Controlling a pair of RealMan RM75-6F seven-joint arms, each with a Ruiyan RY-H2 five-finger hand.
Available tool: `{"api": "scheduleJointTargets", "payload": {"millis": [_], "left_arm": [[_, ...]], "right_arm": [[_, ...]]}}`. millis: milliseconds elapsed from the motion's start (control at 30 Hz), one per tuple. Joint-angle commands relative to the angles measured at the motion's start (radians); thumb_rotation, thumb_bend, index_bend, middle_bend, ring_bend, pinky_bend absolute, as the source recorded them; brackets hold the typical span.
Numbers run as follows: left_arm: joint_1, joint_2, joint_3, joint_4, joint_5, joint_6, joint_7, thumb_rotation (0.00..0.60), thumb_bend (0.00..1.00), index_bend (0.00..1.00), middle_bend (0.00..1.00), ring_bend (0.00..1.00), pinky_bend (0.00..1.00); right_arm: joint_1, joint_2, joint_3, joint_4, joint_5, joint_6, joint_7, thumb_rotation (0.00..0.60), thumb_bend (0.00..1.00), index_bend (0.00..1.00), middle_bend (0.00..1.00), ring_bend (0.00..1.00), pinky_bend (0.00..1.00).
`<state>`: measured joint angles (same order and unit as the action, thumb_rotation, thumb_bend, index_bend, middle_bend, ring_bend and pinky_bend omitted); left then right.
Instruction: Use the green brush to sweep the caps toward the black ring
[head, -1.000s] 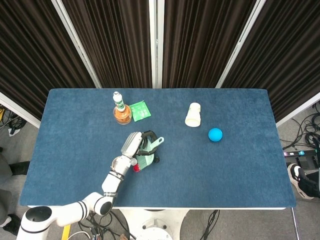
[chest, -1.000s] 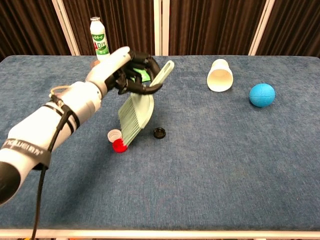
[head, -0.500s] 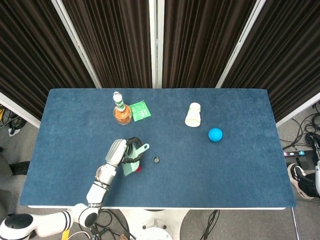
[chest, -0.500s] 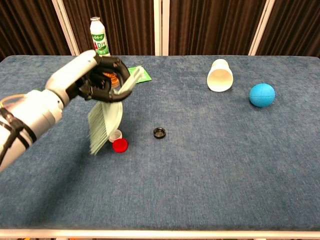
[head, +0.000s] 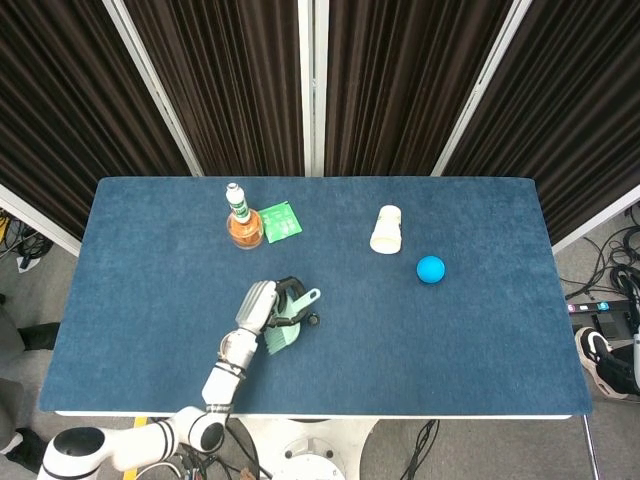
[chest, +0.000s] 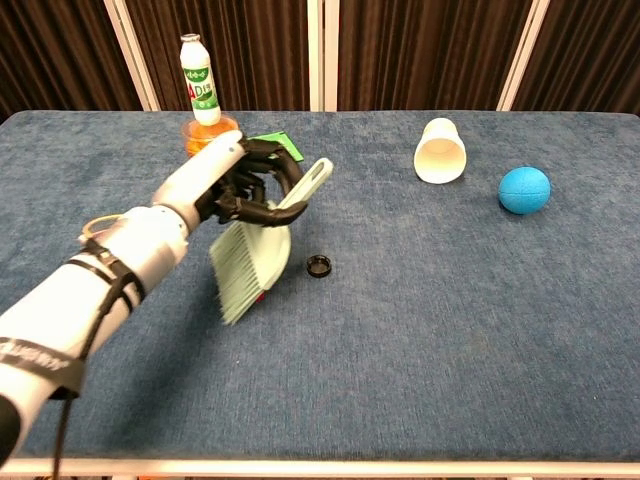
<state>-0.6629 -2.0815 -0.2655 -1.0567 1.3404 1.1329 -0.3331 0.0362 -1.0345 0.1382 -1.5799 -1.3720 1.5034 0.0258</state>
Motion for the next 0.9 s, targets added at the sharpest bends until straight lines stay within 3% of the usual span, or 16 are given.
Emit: {"api": "scheduleJointTargets", "payload": {"millis": [33, 333, 600, 767, 900], "left_arm": [[-0.026, -0.027, -0.023, 0.033, 0.002, -0.003, -0.016, 0.600, 0.38, 0.50, 0.58, 0.77, 0.91], [-0.100, -0.100, -0.096, 0.117, -0.036, -0.052, -0.043, 0.600, 0.38, 0.50, 0.58, 0.77, 0.90], [-0.157, -0.116, -0.140, 0.121, -0.052, -0.085, -0.046, 0.600, 0.38, 0.50, 0.58, 0.77, 0.90], [-0.131, -0.022, -0.115, 0.094, -0.014, -0.059, -0.046, 0.600, 0.38, 0.50, 0.58, 0.77, 0.90], [-0.074, 0.137, -0.068, 0.020, 0.006, -0.072, -0.036, 0.600, 0.38, 0.50, 0.58, 0.77, 0.89]], "right_arm": [[-0.001, 0.000, 0.000, 0.000, 0.002, 0.000, 0.000, 0.600, 0.17, 0.00, 0.06, 0.00, 0.01], [-0.007, 0.002, 0.003, 0.002, 0.009, 0.004, 0.005, 0.600, 0.17, 0.00, 0.06, 0.00, 0.01], [-0.012, 0.004, 0.004, 0.003, 0.014, 0.008, 0.009, 0.600, 0.17, 0.00, 0.06, 0.00, 0.01], [-0.017, 0.004, 0.004, 0.010, 0.012, 0.012, 0.017, 0.600, 0.17, 0.00, 0.06, 0.00, 0.01], [-0.013, -0.001, 0.004, 0.019, 0.005, 0.009, 0.028, 0.600, 0.17, 0.00, 0.06, 0.00, 0.01]]}}
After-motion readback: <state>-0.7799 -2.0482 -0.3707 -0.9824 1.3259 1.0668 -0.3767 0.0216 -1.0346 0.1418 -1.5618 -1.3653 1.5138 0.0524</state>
